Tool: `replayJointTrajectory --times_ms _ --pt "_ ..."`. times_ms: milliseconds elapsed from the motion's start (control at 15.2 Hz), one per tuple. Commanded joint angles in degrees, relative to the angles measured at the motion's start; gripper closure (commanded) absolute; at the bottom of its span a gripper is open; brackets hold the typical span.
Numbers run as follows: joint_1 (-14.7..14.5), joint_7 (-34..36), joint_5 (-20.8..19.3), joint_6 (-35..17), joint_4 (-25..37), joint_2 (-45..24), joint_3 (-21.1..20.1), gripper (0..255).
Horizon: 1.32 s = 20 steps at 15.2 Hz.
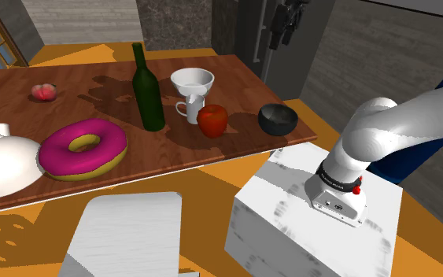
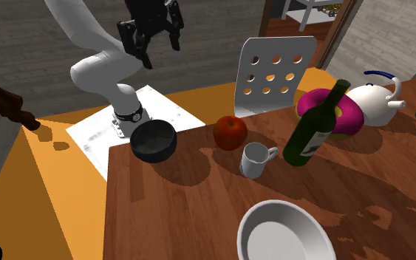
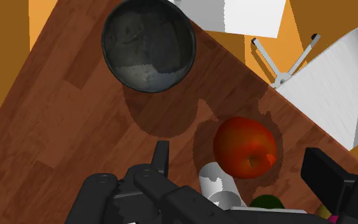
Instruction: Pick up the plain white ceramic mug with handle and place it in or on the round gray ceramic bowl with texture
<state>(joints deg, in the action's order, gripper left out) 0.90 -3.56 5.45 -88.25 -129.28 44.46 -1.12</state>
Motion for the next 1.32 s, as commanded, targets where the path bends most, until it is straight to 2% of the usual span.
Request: replayJointTrajectory --times_ms 0,660,1254 --pt "0.00 0.00 0.00 0.00 0.00 0.00 0.00 0" --pt "1.51 9.96 1.51 -20.86 -6.45 -11.51 -6.95 0" --pt "4.00 20.52 -1.44 -37.75 -4.51 -28.22 -12.62 0"
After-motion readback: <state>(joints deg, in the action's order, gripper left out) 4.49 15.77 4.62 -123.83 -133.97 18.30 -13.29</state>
